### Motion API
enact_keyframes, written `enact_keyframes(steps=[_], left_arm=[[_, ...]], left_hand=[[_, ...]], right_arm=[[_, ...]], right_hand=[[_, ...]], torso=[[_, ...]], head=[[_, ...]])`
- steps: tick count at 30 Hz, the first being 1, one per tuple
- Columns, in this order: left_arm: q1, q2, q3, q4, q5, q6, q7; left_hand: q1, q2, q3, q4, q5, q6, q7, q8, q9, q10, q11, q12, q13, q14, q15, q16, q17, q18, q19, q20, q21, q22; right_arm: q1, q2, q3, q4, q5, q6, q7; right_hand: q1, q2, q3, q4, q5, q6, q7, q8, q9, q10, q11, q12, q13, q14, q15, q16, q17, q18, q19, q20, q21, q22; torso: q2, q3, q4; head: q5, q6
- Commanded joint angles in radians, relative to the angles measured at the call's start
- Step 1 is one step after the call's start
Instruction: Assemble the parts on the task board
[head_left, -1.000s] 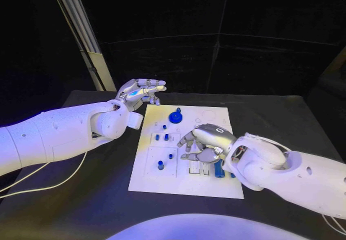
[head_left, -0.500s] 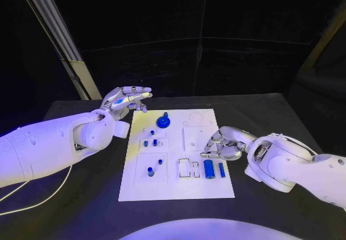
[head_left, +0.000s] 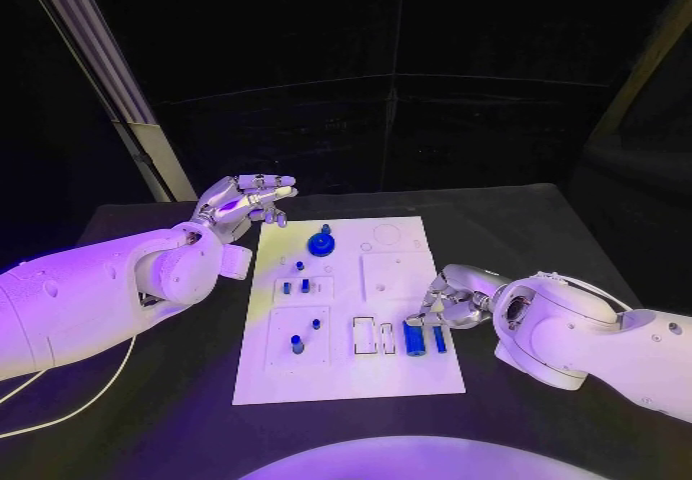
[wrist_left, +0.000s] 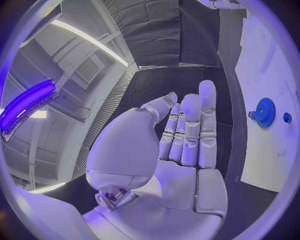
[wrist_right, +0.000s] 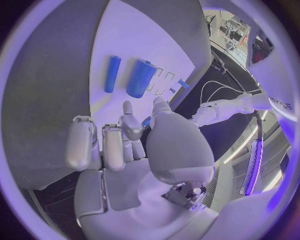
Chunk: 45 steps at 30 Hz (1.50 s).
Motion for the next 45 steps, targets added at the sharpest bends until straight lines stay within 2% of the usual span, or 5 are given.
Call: enact_keyframes(steps=[1,20,28,37,45], left_arm=[[0.001,-0.001,0.001,0.003,0.002,0.013,0.006],[0.001,-0.006,0.000,0.007,0.002,0.014,0.004],[0.001,-0.007,0.000,0.008,0.002,0.014,0.003],[0.001,-0.009,0.000,0.011,0.002,0.015,0.002],[0.001,-0.010,0.000,0.014,0.002,0.015,0.002]], left_hand=[[0.002,0.004,-0.001,-0.007,0.005,-0.003,0.001,0.002,-0.001,-0.005,-0.001,0.003,-0.001,-0.008,-0.001,-0.004,-0.001,0.014,-0.004,-0.002,-0.006,-0.001],[0.002,0.004,-0.001,-0.007,0.005,-0.003,0.001,0.002,-0.001,-0.005,-0.001,0.003,-0.001,-0.008,-0.001,-0.004,-0.001,0.014,-0.004,-0.002,-0.006,-0.001],[0.002,0.004,-0.001,-0.007,0.005,-0.003,0.001,0.002,-0.001,-0.005,-0.001,0.003,-0.001,-0.008,-0.001,-0.004,-0.001,0.014,-0.004,-0.002,-0.006,-0.001],[0.002,0.004,-0.001,-0.007,0.005,-0.003,0.001,0.002,-0.001,-0.005,-0.001,0.003,-0.001,-0.008,-0.001,-0.004,-0.001,0.014,-0.004,-0.002,-0.006,-0.001],[0.002,0.004,-0.001,-0.007,0.005,-0.003,0.001,0.002,-0.001,-0.005,-0.001,0.003,-0.001,-0.008,-0.001,-0.004,-0.001,0.014,-0.004,-0.002,-0.006,-0.001]], right_arm=[[-0.005,0.004,0.000,0.002,-0.076,0.044,-0.042],[-0.042,0.070,0.000,-0.031,-0.199,0.127,-0.064],[-0.053,0.097,0.000,-0.053,-0.201,0.138,-0.070],[-0.056,0.094,0.000,-0.029,-0.044,0.000,-0.063],[-0.057,0.084,0.000,0.003,0.061,-0.137,-0.024]], right_hand=[[-0.005,0.008,-0.016,0.001,0.003,-0.005,-0.003,0.016,0.006,0.020,-0.002,0.040,0.050,0.066,-0.004,0.028,0.047,-0.016,0.013,-0.002,0.012,0.019],[-0.011,0.012,-0.047,-0.001,-0.018,0.004,-0.012,0.058,0.033,0.029,-0.009,0.075,0.104,0.070,-0.009,0.055,0.094,-0.022,0.026,-0.007,0.028,0.050],[0.139,0.038,-0.026,-0.060,-0.001,-0.006,-0.011,0.076,0.054,0.033,-0.010,0.083,0.129,0.071,-0.009,0.062,0.110,-0.025,0.030,-0.008,0.034,0.063],[0.143,0.093,-0.032,-0.038,0.160,0.035,-0.026,0.087,0.073,0.049,-0.023,0.094,0.153,0.073,-0.018,0.068,0.123,-0.028,0.037,-0.015,0.043,0.080],[0.142,0.104,-0.039,-0.021,0.211,0.050,-0.034,0.079,0.079,0.062,-0.029,0.104,0.171,0.074,-0.025,0.070,0.128,-0.030,0.042,-0.021,0.048,0.089]], torso=[[0.001,0.0000,0.0012],[0.002,-0.0001,0.0014],[0.001,-0.0003,0.0036],[0.000,0.0001,-0.0001],[0.001,-0.0008,0.0013]], head=[[0.000,-0.002],[0.002,-0.015],[0.005,-0.017],[0.008,-0.013],[0.007,-0.012]])
